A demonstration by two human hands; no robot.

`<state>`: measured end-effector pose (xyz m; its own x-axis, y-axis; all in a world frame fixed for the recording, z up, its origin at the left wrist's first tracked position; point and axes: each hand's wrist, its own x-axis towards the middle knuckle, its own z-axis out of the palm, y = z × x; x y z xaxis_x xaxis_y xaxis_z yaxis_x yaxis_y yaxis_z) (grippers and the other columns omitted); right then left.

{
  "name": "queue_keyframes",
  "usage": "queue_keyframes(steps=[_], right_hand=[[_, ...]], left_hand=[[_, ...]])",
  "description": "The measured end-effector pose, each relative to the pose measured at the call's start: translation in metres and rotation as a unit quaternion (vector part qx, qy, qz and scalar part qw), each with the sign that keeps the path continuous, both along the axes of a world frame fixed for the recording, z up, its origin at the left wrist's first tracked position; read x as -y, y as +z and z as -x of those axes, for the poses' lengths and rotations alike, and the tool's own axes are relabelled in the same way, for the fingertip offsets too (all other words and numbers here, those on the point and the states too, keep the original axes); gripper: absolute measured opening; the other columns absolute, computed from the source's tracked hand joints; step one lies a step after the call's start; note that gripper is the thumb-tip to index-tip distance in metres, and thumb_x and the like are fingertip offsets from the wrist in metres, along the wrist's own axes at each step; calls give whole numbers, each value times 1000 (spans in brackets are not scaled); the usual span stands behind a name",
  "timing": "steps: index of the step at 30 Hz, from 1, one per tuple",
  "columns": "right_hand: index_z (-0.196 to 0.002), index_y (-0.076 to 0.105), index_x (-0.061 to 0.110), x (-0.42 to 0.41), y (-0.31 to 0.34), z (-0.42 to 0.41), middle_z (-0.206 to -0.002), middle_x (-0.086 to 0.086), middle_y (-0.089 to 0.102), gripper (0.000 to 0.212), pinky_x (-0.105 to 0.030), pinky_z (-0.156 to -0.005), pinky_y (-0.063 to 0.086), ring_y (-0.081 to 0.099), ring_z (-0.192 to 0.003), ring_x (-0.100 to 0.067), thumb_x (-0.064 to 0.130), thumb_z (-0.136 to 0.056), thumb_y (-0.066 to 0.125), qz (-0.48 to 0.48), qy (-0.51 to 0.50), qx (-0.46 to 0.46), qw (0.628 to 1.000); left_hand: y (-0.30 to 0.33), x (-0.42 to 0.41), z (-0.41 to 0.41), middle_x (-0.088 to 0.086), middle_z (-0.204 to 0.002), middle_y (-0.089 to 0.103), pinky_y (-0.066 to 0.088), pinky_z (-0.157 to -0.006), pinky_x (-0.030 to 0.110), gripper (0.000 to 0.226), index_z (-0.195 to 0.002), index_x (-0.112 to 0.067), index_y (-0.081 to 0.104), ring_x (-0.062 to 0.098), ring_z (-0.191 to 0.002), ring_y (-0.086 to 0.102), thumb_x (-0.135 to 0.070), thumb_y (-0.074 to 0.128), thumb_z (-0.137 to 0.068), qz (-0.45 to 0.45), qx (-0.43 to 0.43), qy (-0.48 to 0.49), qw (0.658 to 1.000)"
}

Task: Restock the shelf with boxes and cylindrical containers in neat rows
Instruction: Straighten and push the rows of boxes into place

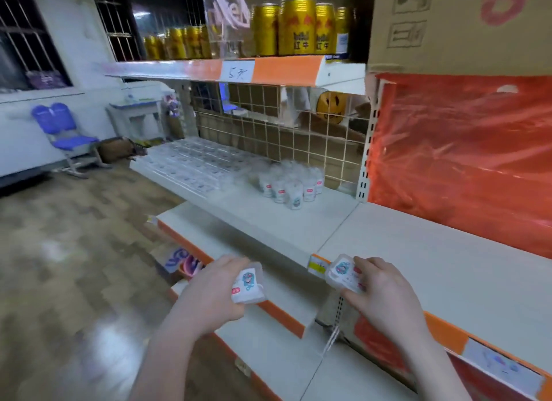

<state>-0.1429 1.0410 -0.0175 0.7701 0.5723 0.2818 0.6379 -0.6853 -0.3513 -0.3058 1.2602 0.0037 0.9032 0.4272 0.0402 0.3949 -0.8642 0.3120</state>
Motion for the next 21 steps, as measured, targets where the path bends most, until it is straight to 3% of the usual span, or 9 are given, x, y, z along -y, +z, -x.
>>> queue_keyframes(steps=[12,16,21], right_hand=[[-112,63,9,-193,-10,-4,-101,-9,62,44,-36,-80,43,54,-99,-31,28,-73,71,-36,64,2,997],[-108,64,8,-267,-11,-20,-100,-9,61,41,-36,-78,43,54,-97,-30,28,-73,70,-58,55,-3,997],[-106,64,8,-353,6,-38,-98,-10,62,41,-35,-78,43,55,-97,-30,27,-70,71,-75,55,-9,996]], left_hand=[[-29,-176,19,-13,-126,44,51,-84,25,83,-141,-31,35,7,-103,52,-26,72,-67,19,-1,74,997],[-26,-247,3,-11,-123,45,39,-73,19,79,-139,-27,40,7,-99,49,-22,68,-65,5,5,59,998],[-18,-329,-6,-11,-129,42,35,-77,16,80,-141,-26,40,10,-109,47,-21,72,-68,21,32,69,997]])
